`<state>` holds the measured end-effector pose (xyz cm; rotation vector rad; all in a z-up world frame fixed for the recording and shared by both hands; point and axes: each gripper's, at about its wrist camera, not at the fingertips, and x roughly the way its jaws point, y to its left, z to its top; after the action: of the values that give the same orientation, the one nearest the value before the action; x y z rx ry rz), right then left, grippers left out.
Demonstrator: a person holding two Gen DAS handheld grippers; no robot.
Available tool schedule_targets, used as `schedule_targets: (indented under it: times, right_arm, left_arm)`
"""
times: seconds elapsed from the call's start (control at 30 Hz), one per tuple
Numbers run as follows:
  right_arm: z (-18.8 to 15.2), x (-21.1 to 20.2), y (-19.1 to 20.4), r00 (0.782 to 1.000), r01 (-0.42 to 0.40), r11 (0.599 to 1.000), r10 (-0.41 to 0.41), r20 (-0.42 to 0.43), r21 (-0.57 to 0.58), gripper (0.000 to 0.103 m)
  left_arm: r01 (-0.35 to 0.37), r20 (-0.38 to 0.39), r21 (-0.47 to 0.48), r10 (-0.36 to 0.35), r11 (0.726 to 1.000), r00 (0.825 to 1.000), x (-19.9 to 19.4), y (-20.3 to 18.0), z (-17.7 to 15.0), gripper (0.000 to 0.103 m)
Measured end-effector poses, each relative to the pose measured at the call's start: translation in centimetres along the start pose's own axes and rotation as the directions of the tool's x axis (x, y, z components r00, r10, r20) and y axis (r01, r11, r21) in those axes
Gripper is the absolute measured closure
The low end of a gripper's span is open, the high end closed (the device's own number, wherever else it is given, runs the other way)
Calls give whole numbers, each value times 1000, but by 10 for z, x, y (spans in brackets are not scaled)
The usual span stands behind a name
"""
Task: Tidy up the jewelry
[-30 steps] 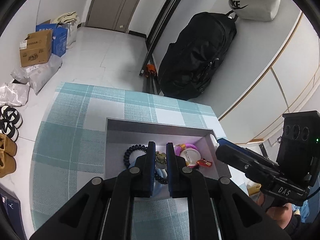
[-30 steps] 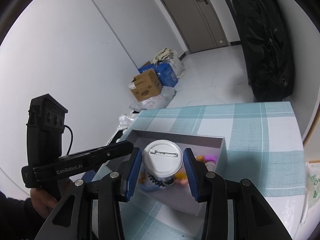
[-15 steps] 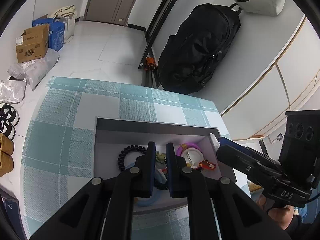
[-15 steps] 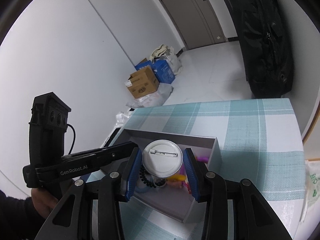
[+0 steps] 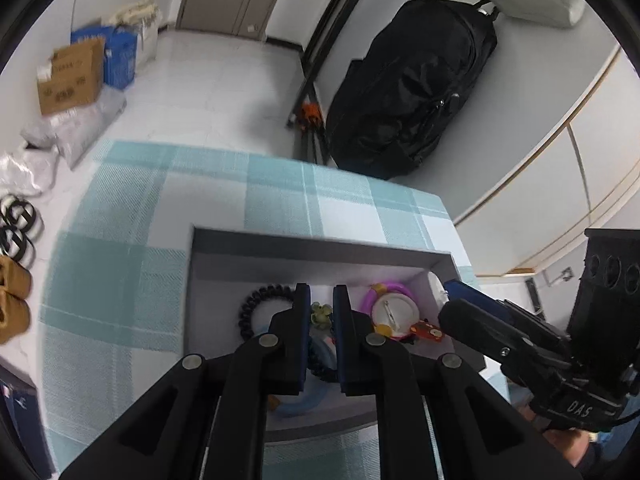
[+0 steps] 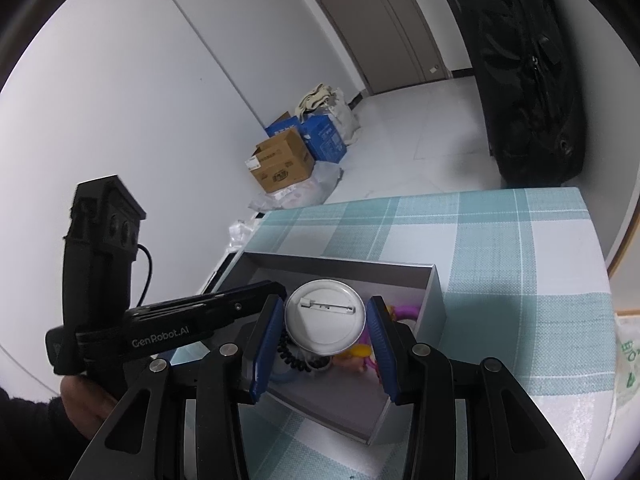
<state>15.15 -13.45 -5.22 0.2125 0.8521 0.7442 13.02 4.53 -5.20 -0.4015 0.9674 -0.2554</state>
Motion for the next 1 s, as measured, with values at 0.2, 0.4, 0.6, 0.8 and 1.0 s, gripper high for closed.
schedule_targets:
  times: [0.2, 0.4, 0.6, 0.8, 1.0]
  right_arm:
    - [-1, 2, 4, 1000, 17, 1000, -17, 3, -18, 44]
    - [-2, -12, 14, 997, 51, 997, -48, 54, -57, 33]
    - [-5, -25, 16, 994, 70, 996, -66, 87, -48, 26]
    - [-10, -38, 22, 986, 106, 992, -96, 135, -67, 15]
    - [-16, -51, 33, 976, 115, 990, -96, 195, -85, 5]
  left_arm:
    - [5, -2, 29, -5, 1000, 1000, -3, -9, -2, 78]
    - [-13, 60, 32, 11, 999, 998, -19, -13, -6, 46]
    - [-38, 88, 11, 37, 999, 995, -31, -11, -8, 46]
    - [-122, 162, 45, 113, 991, 980, -47, -21, -13, 40]
    - [-160, 248, 54, 142, 986, 958, -67, -26, -22, 30]
